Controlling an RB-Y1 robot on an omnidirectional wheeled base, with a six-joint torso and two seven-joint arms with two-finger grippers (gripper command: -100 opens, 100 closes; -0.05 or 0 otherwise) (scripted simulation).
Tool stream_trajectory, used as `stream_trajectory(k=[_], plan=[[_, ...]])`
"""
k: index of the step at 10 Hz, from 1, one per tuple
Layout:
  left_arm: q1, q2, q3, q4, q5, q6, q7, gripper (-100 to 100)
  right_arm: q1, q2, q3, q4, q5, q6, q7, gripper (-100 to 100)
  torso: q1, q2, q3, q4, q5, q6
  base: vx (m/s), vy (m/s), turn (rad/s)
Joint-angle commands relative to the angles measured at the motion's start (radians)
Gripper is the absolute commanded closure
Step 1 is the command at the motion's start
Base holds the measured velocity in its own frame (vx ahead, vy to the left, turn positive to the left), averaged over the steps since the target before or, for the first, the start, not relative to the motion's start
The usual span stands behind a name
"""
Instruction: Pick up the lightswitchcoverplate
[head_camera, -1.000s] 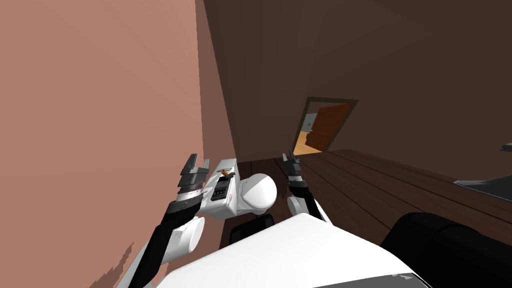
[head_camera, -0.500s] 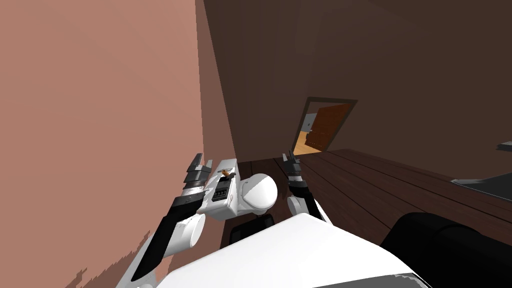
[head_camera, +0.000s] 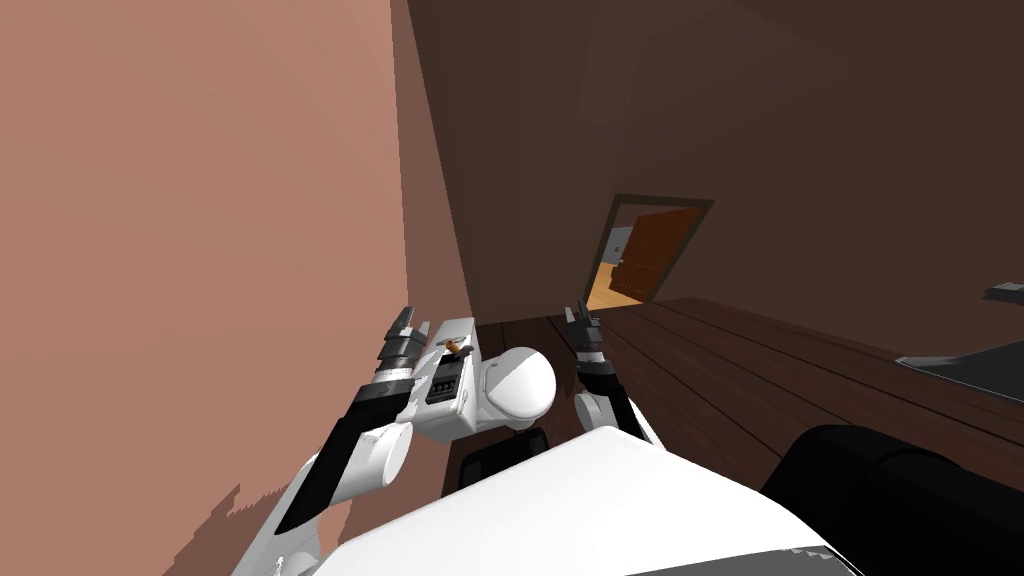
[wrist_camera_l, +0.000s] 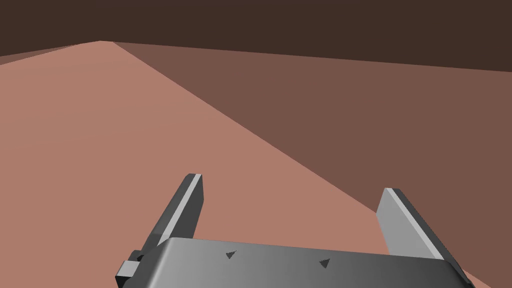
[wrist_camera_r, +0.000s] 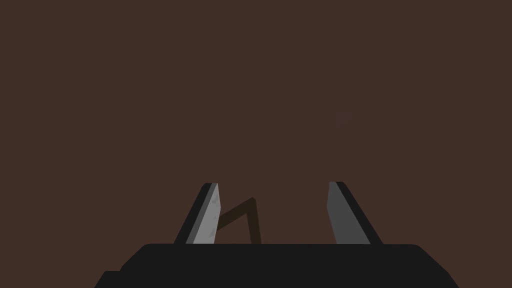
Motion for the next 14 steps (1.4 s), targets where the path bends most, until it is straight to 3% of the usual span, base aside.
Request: stream_trajectory(k=[1,14], plan=[[-0.016,0.0,-0.002,0.004,0.003,0.05,0.004,-100,0.0,0.0,0.0,0.0,0.0,0.0,0.0,0,0.0,0.0,0.0,0.0,0.0,0.0,0.007,0.022,-0.013],[-0.103,0.009,-0.004,0.033,0.027,0.369,0.034,-100,0.0,0.0,0.0,0.0,0.0,0.0,0.0,0,0.0,0.0,0.0,0.0,0.0,0.0,0.007,0.022,-0.01]])
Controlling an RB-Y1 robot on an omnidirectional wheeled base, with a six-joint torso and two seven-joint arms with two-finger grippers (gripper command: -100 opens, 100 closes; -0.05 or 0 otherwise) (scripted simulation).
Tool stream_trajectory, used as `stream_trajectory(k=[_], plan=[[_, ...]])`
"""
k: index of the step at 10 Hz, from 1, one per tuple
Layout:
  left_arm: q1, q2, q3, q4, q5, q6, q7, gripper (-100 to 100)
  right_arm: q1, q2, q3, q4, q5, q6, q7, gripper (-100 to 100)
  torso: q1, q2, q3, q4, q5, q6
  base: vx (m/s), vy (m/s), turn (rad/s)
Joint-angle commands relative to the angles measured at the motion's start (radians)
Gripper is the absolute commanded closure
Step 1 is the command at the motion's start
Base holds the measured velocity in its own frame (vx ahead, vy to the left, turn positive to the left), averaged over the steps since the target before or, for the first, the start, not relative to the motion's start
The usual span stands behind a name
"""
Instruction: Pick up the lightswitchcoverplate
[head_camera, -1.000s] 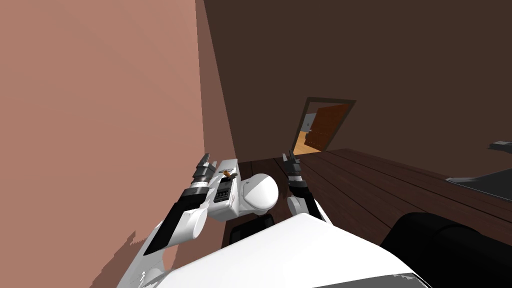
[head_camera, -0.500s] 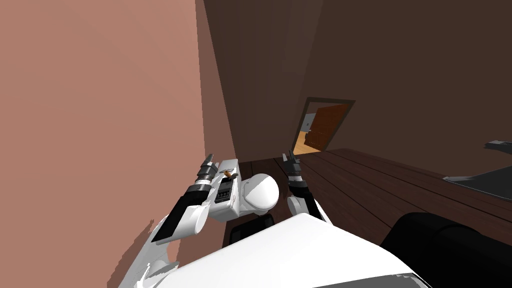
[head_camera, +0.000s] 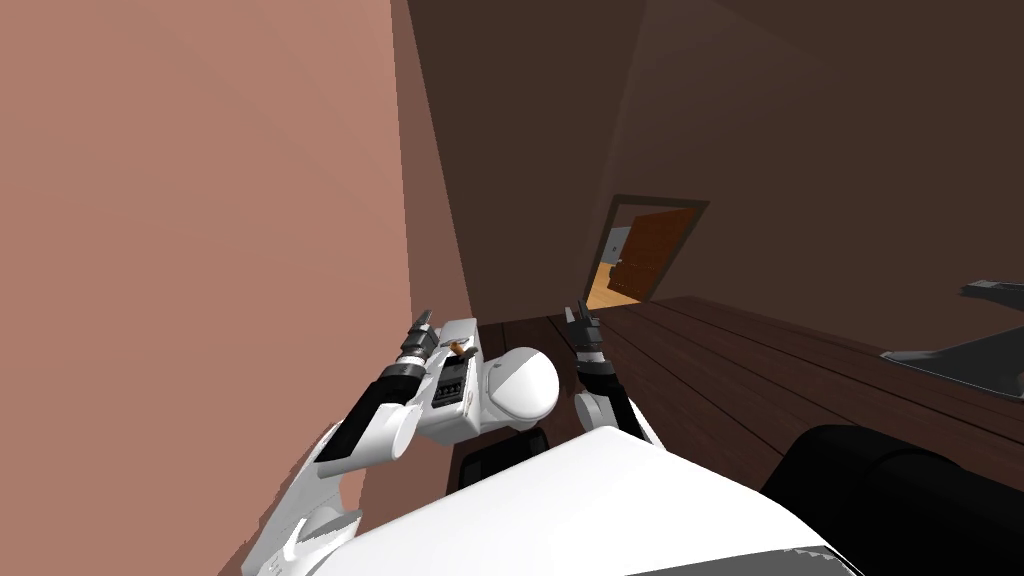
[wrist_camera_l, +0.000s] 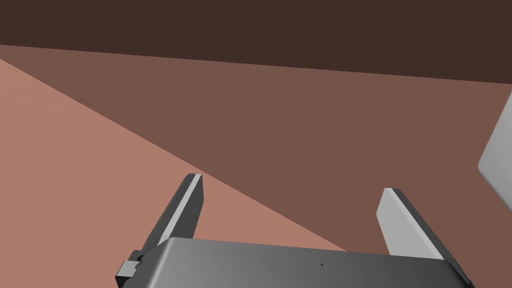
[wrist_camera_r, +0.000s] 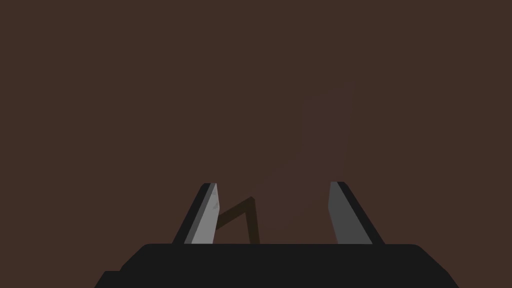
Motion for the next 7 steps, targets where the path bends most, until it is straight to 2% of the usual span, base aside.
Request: stream_trajectory(k=[1,6,7], plan=[[-0.016,-0.001,-0.002,0.007,0.003,0.05,0.004,-100,0.0,0.0,0.0,0.0,0.0,0.0,0.0,0,0.0,0.0,0.0,0.0,0.0,0.0,0.005,0.024,-0.013],[-0.048,-0.001,-0.002,0.026,0.011,0.178,0.015,-100,0.0,0.0,0.0,0.0,0.0,0.0,0.0,0,0.0,0.0,0.0,0.0,0.0,0.0,0.007,0.021,-0.01],[-0.064,-0.001,-0.003,0.037,0.015,0.218,0.02,-100,0.0,0.0,0.0,0.0,0.0,0.0,0.0,0,0.0,0.0,0.0,0.0,0.0,0.0,0.007,0.024,-0.012]])
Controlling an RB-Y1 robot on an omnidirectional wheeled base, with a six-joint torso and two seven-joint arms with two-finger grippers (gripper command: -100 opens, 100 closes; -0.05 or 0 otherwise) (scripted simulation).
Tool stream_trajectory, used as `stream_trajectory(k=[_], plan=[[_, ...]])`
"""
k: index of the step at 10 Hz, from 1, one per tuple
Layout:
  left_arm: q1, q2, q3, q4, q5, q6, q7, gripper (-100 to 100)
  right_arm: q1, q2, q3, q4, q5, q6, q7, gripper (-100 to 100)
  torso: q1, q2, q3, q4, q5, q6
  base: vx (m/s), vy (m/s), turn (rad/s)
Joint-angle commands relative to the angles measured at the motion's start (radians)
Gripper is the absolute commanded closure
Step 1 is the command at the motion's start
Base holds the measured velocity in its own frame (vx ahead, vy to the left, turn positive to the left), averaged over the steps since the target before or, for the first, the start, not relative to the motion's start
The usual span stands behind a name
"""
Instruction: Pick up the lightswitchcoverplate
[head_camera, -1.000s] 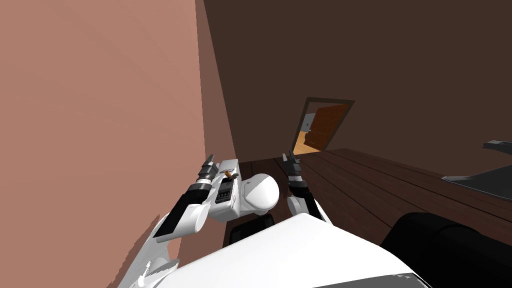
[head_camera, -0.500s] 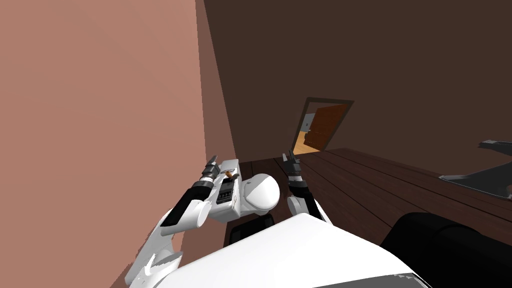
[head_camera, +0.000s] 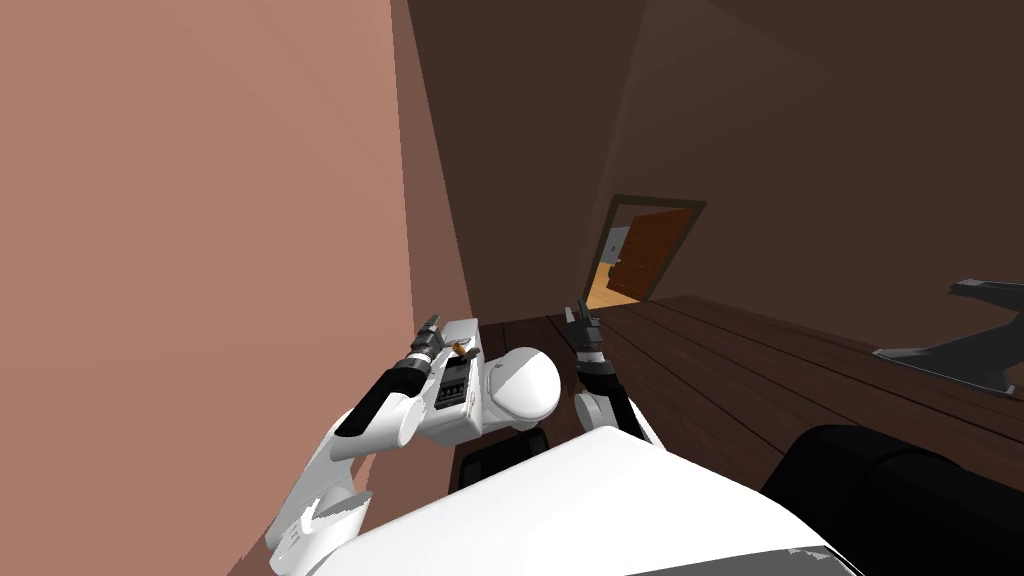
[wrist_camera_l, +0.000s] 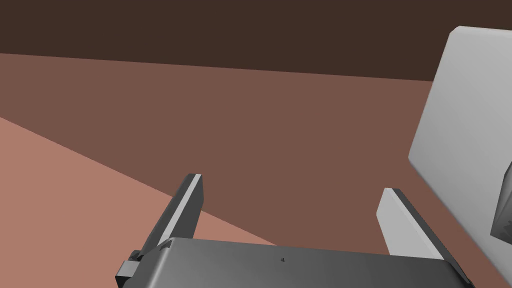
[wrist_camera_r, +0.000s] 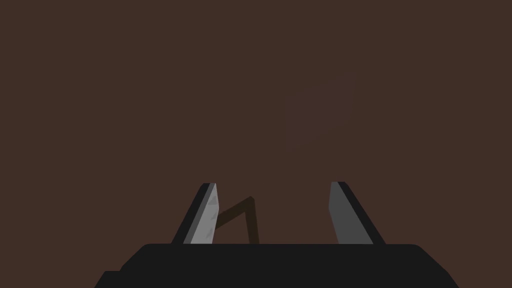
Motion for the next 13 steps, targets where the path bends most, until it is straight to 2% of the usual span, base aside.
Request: stream_trajectory(k=[1,12,13], plan=[[-0.012,0.001,0.002,0.01,0.003,0.039,0.004,-100,0.0,0.0,0.0,0.0,0.0,0.0,0.0,0,0.0,0.0,0.0,0.0,0.0,0.0,0.007,0.021,-0.011],[-0.107,0.003,0.001,0.079,0.027,0.34,0.035,-100,0.0,0.0,0.0,0.0,0.0,0.0,0.0,0,0.0,0.0,0.0,0.0,0.0,0.0,0.007,0.023,-0.01],[-0.107,0.003,0.001,0.079,0.027,0.356,0.035,-100,0.0,0.0,0.0,0.0,0.0,0.0,0.0,0,0.0,0.0,0.0,0.0,0.0,0.0,0.005,0.017,-0.009]])
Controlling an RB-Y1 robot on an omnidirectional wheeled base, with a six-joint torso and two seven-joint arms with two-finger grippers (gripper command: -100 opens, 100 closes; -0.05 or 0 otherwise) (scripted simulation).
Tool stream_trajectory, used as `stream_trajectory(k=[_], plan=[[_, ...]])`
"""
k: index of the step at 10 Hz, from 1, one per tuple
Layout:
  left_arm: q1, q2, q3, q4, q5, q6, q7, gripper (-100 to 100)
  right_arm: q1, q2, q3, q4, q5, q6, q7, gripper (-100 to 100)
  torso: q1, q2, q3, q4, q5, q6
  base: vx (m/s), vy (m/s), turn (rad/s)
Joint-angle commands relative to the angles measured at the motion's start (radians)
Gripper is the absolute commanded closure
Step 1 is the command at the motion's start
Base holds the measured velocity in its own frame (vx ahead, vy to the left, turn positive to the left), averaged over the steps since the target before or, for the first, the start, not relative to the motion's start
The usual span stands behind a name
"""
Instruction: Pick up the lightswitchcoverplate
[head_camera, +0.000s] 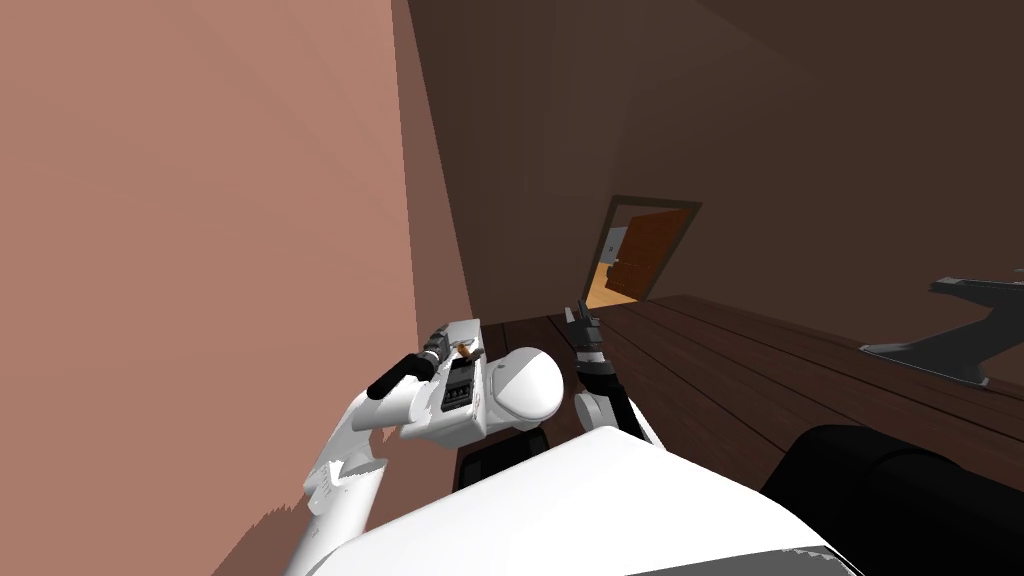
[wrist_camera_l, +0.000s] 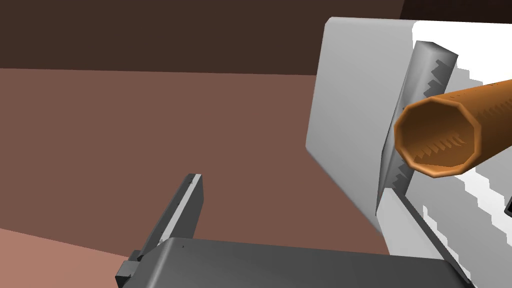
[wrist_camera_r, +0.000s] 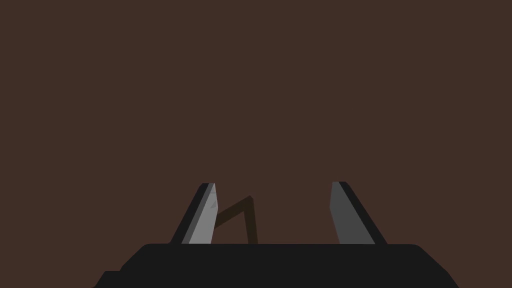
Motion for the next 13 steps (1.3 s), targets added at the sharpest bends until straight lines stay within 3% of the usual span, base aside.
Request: stream_trajectory(k=[1,4,10,13], plan=[[-0.011,0.003,-0.001,0.008,0.004,0.05,0.005,-100,0.0,0.0,0.0,0.0,0.0,0.0,0.0,0,0.0,0.0,0.0,0.0,0.0,0.0,0.007,0.019,-0.01],[-0.024,0.006,-0.001,0.017,0.008,0.107,0.01,-100,0.0,0.0,0.0,0.0,0.0,0.0,0.0,0,0.0,0.0,0.0,0.0,0.0,0.0,0.004,0.008,0.003],[-0.077,0.026,-0.002,0.051,0.021,0.284,0.027,-100,0.0,0.0,0.0,0.0,0.0,0.0,0.0,0,0.0,0.0,0.0,0.0,0.0,0.0,0.005,0.012,-0.003],[-0.094,0.039,-0.002,0.06,0.025,0.344,0.033,-100,0.0,0.0,0.0,0.0,0.0,0.0,0.0,0,0.001,-0.001,0.0,0.0,0.0,0.0,0.013,0.028,-0.015]])
